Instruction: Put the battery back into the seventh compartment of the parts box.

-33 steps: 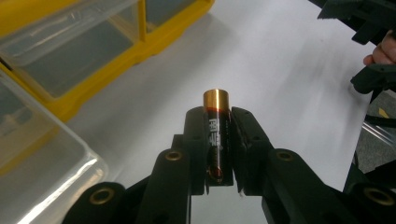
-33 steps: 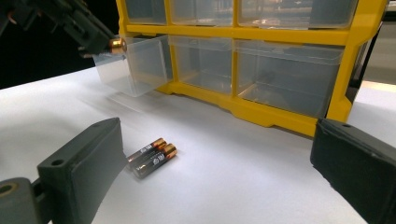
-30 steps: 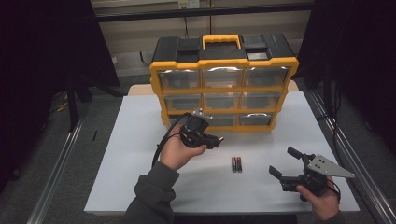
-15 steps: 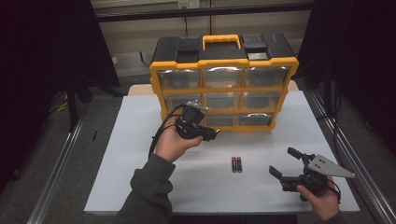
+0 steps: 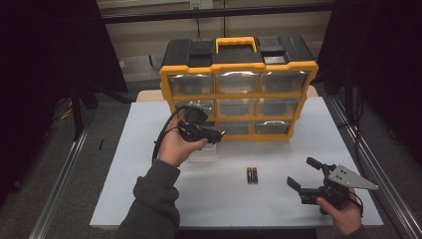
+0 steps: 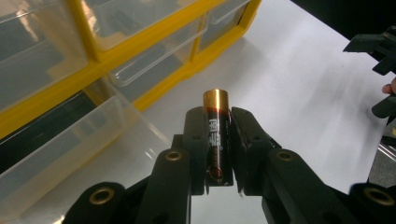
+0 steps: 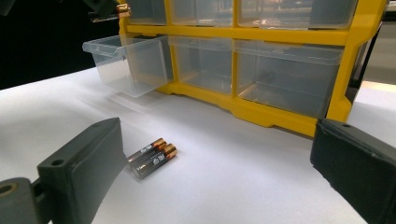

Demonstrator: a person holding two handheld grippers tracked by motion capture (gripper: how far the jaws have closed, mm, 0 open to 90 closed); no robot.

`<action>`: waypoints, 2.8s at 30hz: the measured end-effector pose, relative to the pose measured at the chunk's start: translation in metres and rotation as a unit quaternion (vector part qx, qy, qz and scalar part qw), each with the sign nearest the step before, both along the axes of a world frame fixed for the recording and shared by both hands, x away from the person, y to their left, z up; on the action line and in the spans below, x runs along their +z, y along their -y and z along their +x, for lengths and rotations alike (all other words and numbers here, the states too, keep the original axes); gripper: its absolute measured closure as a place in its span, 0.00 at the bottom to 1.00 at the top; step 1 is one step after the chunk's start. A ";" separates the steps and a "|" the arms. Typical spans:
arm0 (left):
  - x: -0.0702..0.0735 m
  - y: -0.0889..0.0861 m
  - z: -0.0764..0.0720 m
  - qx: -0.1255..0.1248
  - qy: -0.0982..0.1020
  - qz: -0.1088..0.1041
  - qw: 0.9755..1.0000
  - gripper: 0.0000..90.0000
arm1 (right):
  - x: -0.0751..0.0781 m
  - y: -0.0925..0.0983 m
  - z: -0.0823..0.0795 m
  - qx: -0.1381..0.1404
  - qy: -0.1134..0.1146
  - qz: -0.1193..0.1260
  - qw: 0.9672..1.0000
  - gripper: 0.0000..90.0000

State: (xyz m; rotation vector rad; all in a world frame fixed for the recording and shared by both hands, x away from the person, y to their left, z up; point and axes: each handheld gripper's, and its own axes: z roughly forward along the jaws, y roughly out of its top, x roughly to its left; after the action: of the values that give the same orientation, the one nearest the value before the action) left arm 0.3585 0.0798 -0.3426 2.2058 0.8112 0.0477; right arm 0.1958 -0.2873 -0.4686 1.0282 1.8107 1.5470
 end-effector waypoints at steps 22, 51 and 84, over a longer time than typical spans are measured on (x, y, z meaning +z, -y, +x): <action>-0.011 -0.018 0.018 0.036 0.001 0.017 0.999 0.86 | 0.000 0.001 0.000 0.000 0.001 0.000 1.000 0.03; -0.028 -0.020 0.019 0.041 0.020 0.006 0.999 0.53 | 0.000 0.000 0.000 0.003 0.005 -0.006 1.000 0.03; -0.041 0.039 -0.026 -0.095 0.030 -0.030 0.995 0.18 | 0.000 -0.001 -0.001 0.005 -0.003 -0.005 1.000 0.03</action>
State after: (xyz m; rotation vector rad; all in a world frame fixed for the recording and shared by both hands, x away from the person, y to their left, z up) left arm 0.3329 0.0404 -0.3837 2.2033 0.5611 -0.0037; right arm 0.1951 -0.2864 -0.4687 1.0200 1.8290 1.5406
